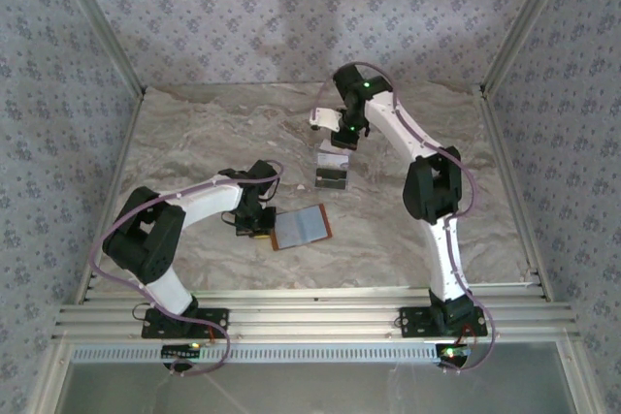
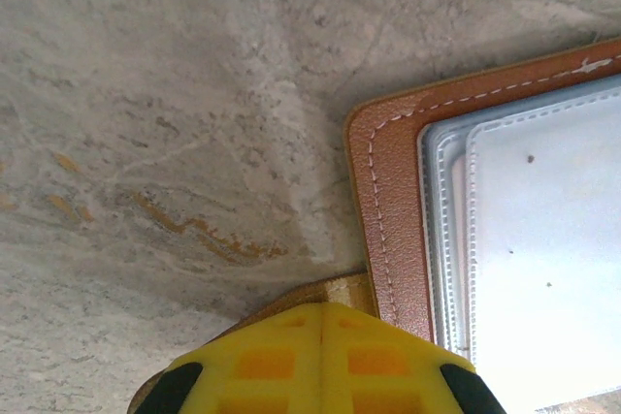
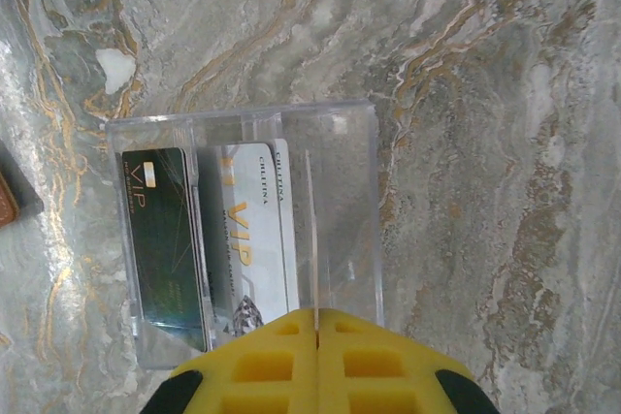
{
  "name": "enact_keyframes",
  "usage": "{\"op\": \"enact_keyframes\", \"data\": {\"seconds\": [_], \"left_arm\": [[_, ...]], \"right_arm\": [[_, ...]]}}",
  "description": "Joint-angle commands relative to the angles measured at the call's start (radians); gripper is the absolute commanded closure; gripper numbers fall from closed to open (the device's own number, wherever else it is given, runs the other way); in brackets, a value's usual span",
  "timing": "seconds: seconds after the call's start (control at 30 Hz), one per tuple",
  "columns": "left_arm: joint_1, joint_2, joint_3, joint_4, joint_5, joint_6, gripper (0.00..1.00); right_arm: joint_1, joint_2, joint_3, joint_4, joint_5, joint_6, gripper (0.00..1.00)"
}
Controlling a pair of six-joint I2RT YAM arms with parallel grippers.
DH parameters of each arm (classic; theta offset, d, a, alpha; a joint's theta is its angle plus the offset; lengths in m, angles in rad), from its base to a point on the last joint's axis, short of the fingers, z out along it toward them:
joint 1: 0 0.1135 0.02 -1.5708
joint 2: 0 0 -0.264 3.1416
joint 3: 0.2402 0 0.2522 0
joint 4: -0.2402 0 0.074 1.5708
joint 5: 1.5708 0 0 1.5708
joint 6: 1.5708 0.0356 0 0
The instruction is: Take the credit cards out of the card holder
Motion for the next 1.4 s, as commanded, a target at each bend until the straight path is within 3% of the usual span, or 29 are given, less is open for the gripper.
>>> {"op": "enact_keyframes", "data": {"seconds": [0.0, 0.53, 0.67, 0.83, 1.23, 1.37], "left_arm": [[-0.001, -0.033, 0.031, -0.044, -0.012, -0.014, 0.97], [-0.001, -0.025, 0.037, -0.053, -0.018, -0.023, 0.97], [-0.001, -0.029, 0.036, -0.053, -0.02, -0.024, 0.97], [-0.001, -0.027, 0.038, -0.05, -0.016, -0.026, 0.96], [-0.001, -0.043, 0.036, -0.046, -0.017, -0.02, 0.96], [-0.001, -0.049, 0.034, -0.035, -0.017, -0.018, 0.96]], "right_arm": [[-0.003, 0.033, 0.041, -0.032, 0.036, -0.096, 1.0], [0.007, 0.097, 0.044, -0.015, 0.042, -0.12, 1.0], [0.011, 0.089, 0.056, 0.014, 0.054, -0.111, 0.82], [0.009, 0.037, 0.038, 0.123, 0.111, -0.076, 0.72], [0.016, -0.074, -0.064, 0.248, 0.226, -0.019, 0.68], [0.023, -0.128, -0.094, 0.26, 0.212, 0.102, 0.7]]}}
